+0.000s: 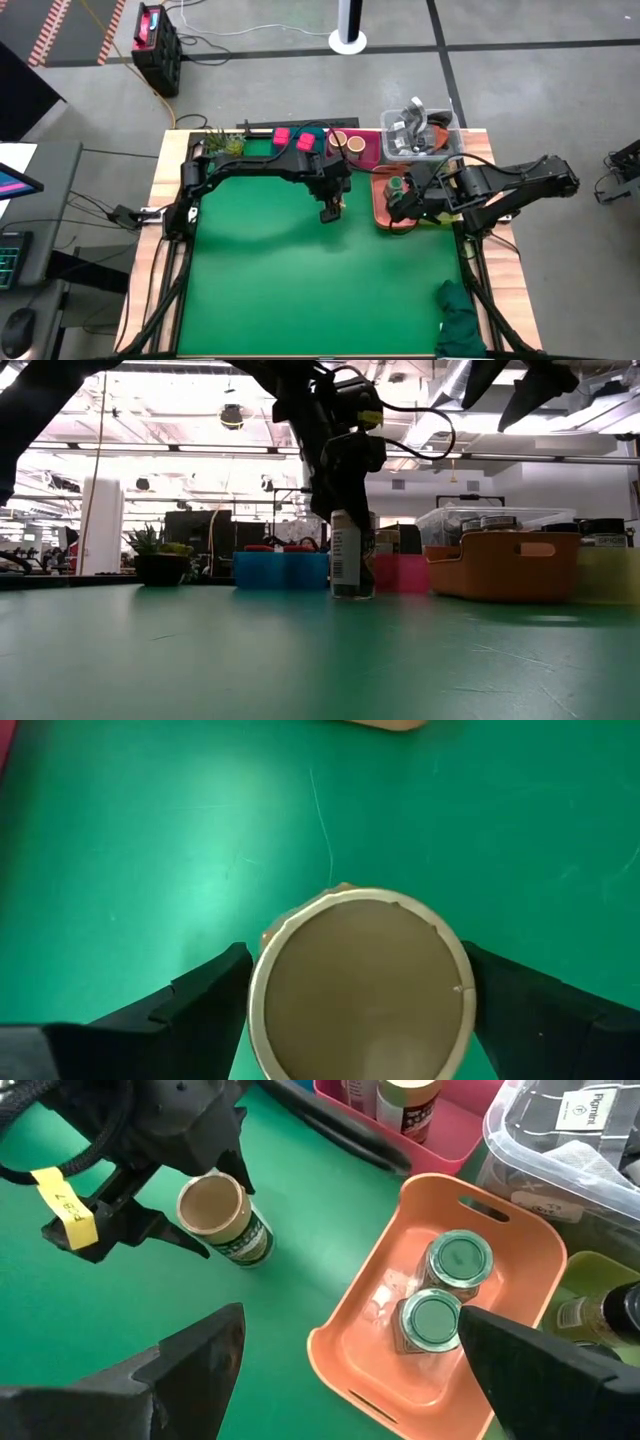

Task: Sort spices by type
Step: Put the brown seasoning bottle into the red bin

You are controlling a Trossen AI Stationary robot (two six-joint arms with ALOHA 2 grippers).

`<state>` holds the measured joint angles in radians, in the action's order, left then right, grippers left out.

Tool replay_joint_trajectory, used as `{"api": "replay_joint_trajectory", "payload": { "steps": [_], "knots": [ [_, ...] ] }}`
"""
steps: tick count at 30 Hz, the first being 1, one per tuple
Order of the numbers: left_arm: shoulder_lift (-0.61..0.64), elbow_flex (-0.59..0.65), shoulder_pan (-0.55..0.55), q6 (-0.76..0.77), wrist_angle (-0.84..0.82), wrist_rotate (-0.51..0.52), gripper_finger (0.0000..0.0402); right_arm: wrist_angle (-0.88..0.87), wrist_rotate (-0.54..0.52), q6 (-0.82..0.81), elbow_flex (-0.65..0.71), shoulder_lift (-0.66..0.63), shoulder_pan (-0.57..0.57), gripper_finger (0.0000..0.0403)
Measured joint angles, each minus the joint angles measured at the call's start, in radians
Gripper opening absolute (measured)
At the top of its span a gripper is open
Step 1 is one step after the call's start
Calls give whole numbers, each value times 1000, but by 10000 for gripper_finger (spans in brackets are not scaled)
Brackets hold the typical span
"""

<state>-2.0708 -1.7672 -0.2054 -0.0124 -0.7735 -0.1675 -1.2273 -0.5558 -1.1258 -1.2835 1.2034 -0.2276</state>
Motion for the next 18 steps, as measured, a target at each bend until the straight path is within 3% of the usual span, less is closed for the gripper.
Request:
{"api": "replay_joint_trajectory", "payload": {
  "steps": [18],
  "knots": [
    [11,-64,2,-26,-51,42,330,8,-15,35,0,0,-1,390]
  ]
}}
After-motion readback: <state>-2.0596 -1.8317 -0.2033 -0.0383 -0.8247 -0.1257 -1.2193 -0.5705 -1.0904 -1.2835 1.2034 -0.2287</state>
